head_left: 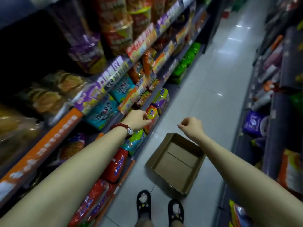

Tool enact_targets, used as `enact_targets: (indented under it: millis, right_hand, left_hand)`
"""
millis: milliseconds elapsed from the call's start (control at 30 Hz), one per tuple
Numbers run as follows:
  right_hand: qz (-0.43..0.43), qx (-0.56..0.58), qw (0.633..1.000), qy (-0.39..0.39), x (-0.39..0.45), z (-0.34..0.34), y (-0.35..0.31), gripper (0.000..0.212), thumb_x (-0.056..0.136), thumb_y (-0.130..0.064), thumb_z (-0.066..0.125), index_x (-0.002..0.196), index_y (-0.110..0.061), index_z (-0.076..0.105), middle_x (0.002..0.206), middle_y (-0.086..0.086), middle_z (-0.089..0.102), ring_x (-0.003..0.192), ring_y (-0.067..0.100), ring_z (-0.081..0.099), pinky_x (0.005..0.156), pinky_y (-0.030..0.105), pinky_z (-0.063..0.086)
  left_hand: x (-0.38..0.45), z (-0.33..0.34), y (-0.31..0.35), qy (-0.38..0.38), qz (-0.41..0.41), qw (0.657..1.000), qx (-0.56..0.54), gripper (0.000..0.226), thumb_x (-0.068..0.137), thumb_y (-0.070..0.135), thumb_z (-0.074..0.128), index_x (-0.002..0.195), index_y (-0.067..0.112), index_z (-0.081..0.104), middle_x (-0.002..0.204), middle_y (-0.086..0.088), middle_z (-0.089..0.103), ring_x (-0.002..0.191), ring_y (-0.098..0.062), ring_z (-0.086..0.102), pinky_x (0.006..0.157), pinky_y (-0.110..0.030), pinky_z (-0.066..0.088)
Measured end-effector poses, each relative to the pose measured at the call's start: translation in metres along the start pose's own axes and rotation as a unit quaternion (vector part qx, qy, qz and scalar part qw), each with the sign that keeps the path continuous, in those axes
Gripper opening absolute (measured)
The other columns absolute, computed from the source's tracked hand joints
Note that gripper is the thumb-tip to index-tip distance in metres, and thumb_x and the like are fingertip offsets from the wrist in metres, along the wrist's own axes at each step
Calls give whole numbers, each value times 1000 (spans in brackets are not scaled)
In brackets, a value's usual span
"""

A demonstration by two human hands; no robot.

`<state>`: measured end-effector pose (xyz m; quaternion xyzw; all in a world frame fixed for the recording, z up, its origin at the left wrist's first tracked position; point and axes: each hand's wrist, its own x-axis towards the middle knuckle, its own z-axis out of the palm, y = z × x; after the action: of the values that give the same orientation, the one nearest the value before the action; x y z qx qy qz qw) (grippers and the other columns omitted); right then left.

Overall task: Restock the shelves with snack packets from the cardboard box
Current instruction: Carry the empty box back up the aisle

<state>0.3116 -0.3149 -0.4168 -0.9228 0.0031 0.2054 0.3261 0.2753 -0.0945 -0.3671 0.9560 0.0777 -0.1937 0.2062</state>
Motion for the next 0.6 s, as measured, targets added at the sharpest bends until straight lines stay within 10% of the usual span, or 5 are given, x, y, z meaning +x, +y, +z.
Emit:
enact_targets:
  millis: [600]
  right_hand:
    - [242, 84, 964, 72, 71, 195, 308, 21, 93, -25, 59, 103, -8, 66, 92, 4, 64, 84, 16, 57, 73, 25, 43]
  left_hand:
    - [206, 342, -70, -138, -44, 989, -15, 46, 90, 35, 59, 127, 7, 54, 122, -14, 63, 112, -28, 58, 92, -32, 45]
